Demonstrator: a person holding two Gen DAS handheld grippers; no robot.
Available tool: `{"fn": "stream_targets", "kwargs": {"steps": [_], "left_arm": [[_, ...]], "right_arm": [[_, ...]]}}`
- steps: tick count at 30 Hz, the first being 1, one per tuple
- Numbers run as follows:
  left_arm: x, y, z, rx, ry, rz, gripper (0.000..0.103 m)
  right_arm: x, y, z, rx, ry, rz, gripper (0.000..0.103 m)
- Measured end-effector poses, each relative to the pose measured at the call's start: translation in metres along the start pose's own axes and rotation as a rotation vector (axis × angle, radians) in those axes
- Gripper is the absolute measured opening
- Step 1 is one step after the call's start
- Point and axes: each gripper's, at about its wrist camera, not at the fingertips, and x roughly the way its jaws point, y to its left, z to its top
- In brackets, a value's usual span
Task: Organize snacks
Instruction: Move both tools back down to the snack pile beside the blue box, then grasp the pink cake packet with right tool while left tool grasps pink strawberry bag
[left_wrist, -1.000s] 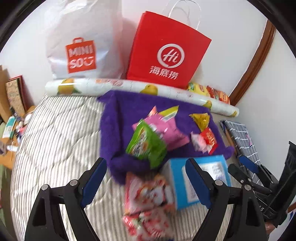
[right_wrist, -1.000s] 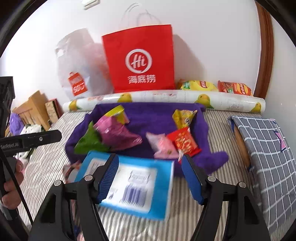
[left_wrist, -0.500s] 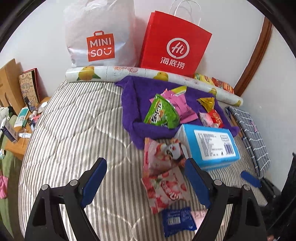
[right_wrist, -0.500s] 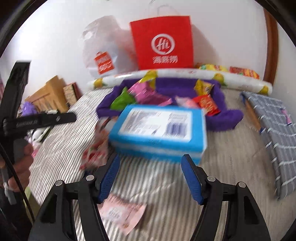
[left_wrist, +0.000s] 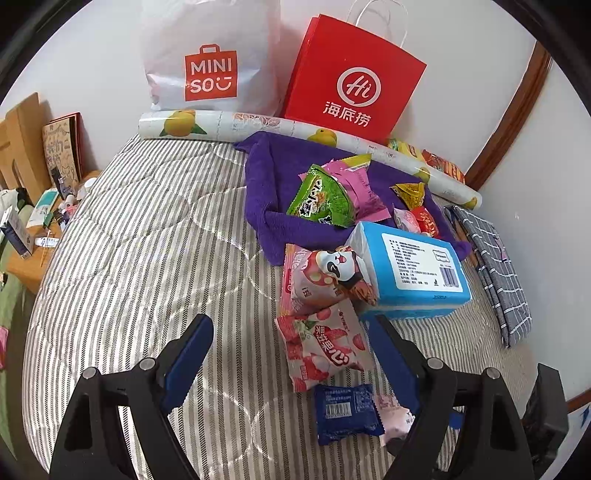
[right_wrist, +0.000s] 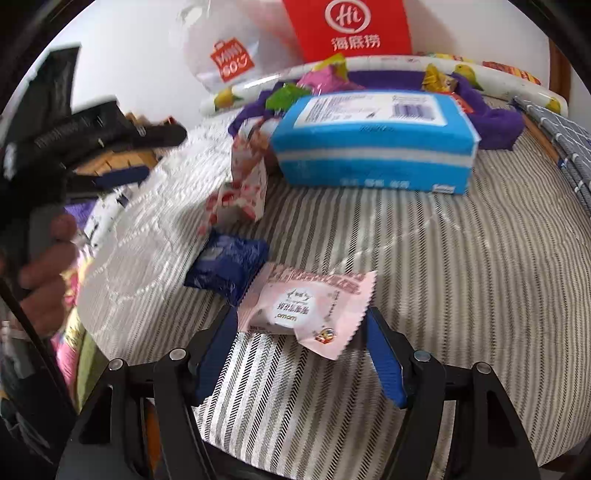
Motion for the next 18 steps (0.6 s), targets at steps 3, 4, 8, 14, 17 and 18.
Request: {"fn": "stream_targets", "kwargs": {"steps": [3,4,8,14,17,18], "left_arm": [[-0.006,0.001,-0.001,0.011,-0.011,0.004,0.085],[-0.008,0.001,-0.002,0.014,-0.015,0.007,0.085],[-0.011,0.003,-0.004,0.01,-0.024,0.027,0.085],[-0.008,0.003,-0.011,0.032,-0.002,0.045,0.085],[-0.004,0.003,-0.017,0.043,0.01,0.053,0.085],[-0.002,0.002,-0.018,0.044,0.015,0.052,0.085]], "right_arm": [[0.005,0.011,-0.002,-0.035,-0.016,-0.027,0.084],[0.006,0.014,-0.002,-0.039,-0.02,-0.034,0.085],[0.012,0.022,-0.002,-0.081,-0.046,-0.078,0.086],[0.016,0.031,-0.006,-0.207,-0.086,-0.195,0.079],[0.009,0.018,-0.006,-0.186,-0.088,-0.185,0.064],[0.007,0.013,-0.005,-0.177,-0.088,-0.189,0.064]]}}
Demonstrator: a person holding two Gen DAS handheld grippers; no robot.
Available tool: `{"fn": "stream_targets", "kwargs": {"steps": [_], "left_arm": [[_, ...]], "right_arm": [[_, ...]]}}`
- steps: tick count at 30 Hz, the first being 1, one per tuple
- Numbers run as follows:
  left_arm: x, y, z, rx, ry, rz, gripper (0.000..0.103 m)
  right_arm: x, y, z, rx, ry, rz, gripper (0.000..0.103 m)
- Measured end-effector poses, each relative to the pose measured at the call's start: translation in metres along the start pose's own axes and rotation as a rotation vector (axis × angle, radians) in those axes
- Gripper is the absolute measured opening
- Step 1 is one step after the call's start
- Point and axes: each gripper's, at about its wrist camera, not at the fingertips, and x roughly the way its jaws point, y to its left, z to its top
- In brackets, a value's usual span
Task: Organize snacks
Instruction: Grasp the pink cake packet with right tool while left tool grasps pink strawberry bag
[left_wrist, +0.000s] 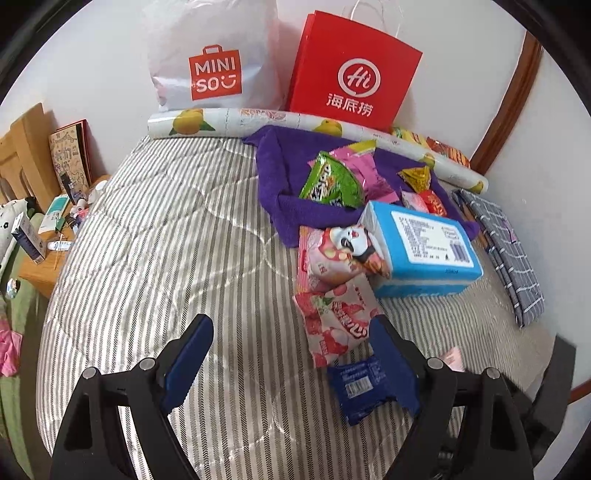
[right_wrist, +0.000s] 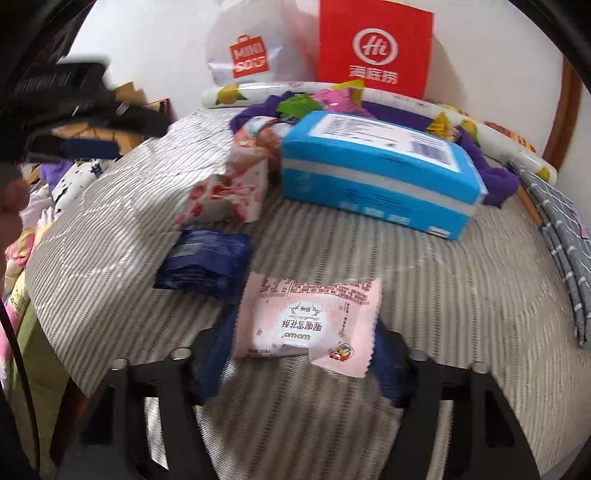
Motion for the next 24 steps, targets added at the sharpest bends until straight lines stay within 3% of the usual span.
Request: {"fn": "stream_targets", "kwargs": {"steps": [9,18,24], "left_arm": [[0.032,-0.019,-0.007,-0.006,0.062,-0.048,0.085],[0.069,-0.033,-0.004,-0.054,0.128,-0.093,0.086],[0.079,-0.049,-0.003,-0.005,0.1,-0.043,0.089]], "right_arm": [[-0.009,-0.057,0.005,0.139,-0.033,-0.039,0.062],[-0.008,-0.092,0.014,0.15,-0.064,-0.083,0.062],[0.0,-0.097,0.016,0.145,-0.053,-0.087,0.062]]}}
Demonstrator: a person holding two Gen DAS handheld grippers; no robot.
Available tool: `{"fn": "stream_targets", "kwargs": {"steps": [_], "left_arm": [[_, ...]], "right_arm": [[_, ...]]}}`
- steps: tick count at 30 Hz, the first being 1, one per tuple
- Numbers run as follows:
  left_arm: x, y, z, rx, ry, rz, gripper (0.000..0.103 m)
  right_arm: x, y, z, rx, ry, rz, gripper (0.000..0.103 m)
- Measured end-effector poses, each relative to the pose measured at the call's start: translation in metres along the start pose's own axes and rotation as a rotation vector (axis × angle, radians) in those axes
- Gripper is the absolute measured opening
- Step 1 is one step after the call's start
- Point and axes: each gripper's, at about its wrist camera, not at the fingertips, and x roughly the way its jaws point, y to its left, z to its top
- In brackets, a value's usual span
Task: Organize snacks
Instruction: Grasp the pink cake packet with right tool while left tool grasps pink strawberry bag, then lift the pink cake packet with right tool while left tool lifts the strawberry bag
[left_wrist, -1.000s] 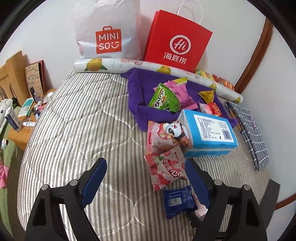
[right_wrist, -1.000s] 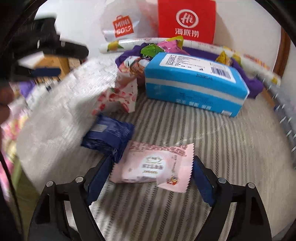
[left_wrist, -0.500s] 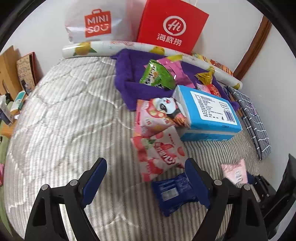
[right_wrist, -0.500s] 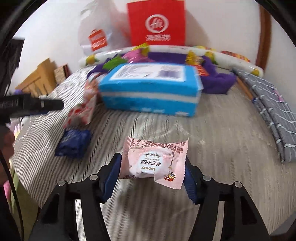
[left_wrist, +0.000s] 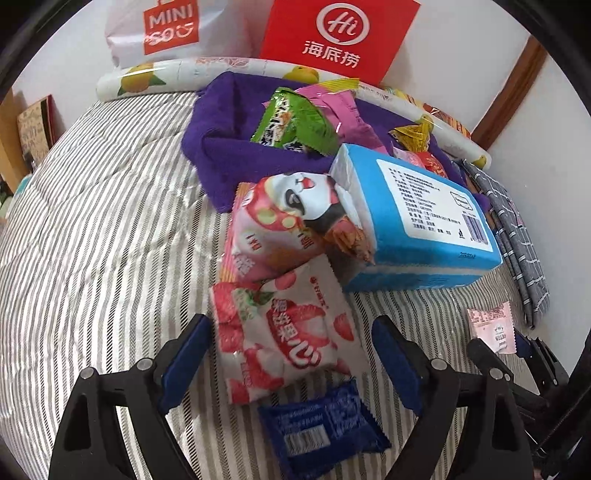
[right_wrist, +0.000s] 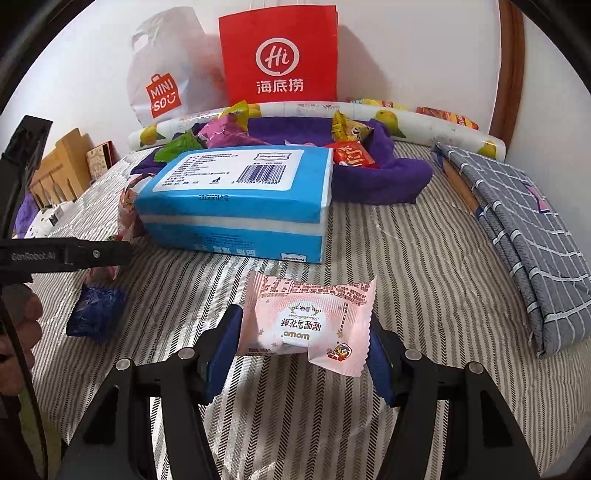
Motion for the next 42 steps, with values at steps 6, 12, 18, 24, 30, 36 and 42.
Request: {"fn": "stream_targets", "kwargs": {"steps": [6,12,18,24,30,36,42], "left_arm": [[0.007,-0.018,0.001,0.076,-0.011,0.116,0.084],[0.005,-0.018,0.002,0.082,-0.029,0.191,0.06],[-0.012,-0.001,-0.001,0.072,-0.04,0.145,0.056],[-0.034,0.005,-0.009,0.072,-0.064,0.049,0.056],[-0.051,0.002,-0.01,0.077,-0.101,0.018,0.056],[-0.058,-0.004,-0.011,0.098,-0.12,0.023,0.056],[-0.055,-0.004,-0.013,0.088,-0.098,-0.008,0.056]], "right_arm": [[0.011,-0.002,-0.002,0.009,0.024,-0.004,0.062],[0.01,-0.001,-0.003,-0.002,0.022,-0.013,0.062],[0.002,0.001,-0.003,0.004,0.012,-0.021,0.062],[-0.009,0.009,0.0,-0.013,-0.008,-0.024,0.062],[-0.02,0.015,0.004,-0.02,-0.027,-0.016,0.062],[-0.028,0.018,0.01,-0.02,-0.048,-0.016,0.062],[-0.031,0.019,0.011,-0.014,-0.05,-0.009,0.062]]}}
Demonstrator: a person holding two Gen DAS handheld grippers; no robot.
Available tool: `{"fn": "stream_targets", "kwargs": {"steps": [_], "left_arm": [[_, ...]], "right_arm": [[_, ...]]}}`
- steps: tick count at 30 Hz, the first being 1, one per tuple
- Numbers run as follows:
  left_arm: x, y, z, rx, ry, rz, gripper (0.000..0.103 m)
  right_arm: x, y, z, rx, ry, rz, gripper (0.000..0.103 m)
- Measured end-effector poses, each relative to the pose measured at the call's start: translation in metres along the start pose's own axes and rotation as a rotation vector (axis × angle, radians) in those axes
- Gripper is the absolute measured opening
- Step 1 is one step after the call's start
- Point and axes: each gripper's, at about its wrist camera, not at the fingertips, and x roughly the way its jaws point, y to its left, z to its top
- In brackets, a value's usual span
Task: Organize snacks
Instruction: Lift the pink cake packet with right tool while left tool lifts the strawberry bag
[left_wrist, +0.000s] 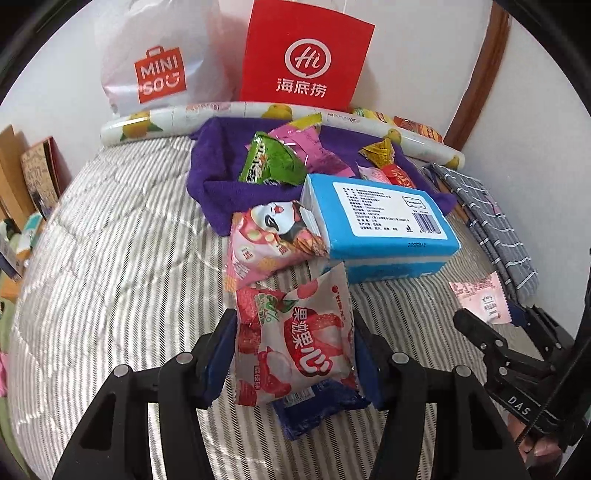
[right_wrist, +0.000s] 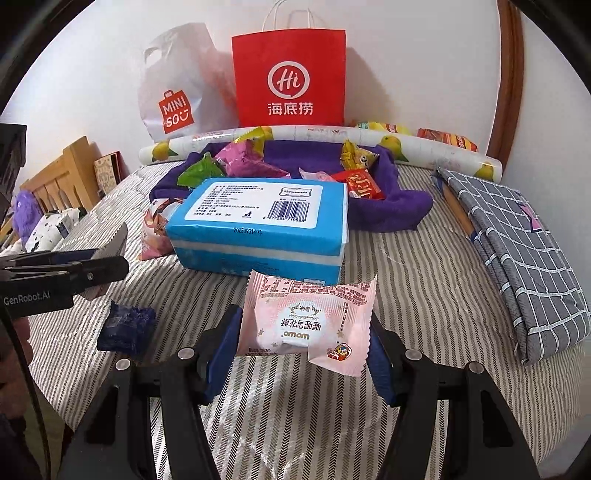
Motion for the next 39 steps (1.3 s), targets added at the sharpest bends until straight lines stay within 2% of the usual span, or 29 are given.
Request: {"fn": "stream_targets", "kwargs": {"steps": [18,39], "left_arm": [[-0.005,-0.012,0.008,0.021,-0.028,-0.04,0.056],[-0.023,-0.024,0.035,0.039,-0.06,-0.069,0.056]], "right_arm": [[-0.005,-0.013,0.01,0.025,-0.016,-0.007,0.062],[-0.017,-0.01,0.049,-0.003,-0.077,-0.007,0.062]]}}
